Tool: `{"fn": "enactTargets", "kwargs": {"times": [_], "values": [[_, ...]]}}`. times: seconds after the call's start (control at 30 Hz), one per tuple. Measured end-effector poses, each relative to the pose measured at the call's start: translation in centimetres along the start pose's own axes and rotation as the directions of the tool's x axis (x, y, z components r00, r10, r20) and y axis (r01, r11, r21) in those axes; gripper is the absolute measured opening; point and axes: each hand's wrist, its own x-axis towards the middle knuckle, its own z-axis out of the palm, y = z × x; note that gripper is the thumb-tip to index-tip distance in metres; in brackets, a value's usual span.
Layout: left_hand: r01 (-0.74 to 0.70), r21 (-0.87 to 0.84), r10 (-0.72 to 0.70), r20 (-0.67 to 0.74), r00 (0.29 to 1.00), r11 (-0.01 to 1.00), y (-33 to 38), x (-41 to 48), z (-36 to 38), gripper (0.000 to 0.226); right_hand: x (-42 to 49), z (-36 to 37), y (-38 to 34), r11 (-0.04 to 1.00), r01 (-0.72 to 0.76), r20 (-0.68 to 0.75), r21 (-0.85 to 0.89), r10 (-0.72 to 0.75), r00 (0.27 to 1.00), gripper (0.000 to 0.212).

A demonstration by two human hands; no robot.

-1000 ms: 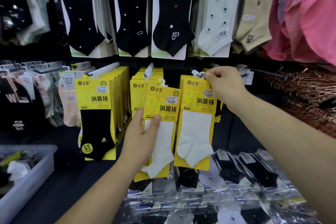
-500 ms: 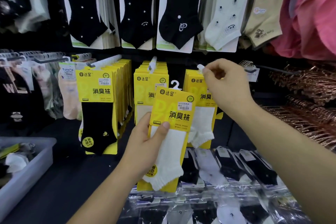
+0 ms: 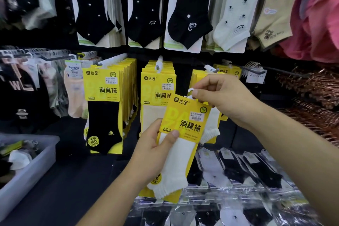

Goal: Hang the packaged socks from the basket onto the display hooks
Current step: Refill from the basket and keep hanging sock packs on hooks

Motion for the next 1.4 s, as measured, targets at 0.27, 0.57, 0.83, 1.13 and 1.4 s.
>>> {"fn": "enactTargets", "kwargs": {"times": [0.27, 0.57, 0.83, 1.13, 1.4], "values": [[0.024, -0.066, -0.025, -0.026, 0.999, 0.998, 0.0, -0.2, 0.2, 0.019, -0.3, -0.2, -0.3, 0.998, 0.023, -0.012, -0.055, -0.024, 1.000, 0.012], [-0.004, -0.076, 0.004, 0.003, 1.000, 0.997, 0.1, 0.4, 1.1, 0.024, -1.5, -1.1, 1.9, 0.992, -0.112, -0.110, 0.052, 0.117, 0.987, 0.007], [0.014, -0.029, -0.012, 0.048, 0.999, 0.999, 0.0, 4.2, 4.9, 0.024, -3.6, -1.6, 6.0, 0.957, -0.130, -0.271, 0.260, 0.202, 0.941, 0.008], [0.035, 0.190, -0.037, 0.008, 0.999, 0.981, 0.0, 8.9, 7.0, 0.012, -0.2, -2.8, 6.7, 0.937, -0.055, -0.497, 0.346, 0.233, 0.836, 0.020], [0.053, 0.204, -0.057, 0.013, 0.998, 0.978, 0.1, 9.3, 6.7, 0.008, 0.4, -3.0, 7.3, 0.946, -0.071, -0.507, 0.315, 0.231, 0.830, 0.024]]}}
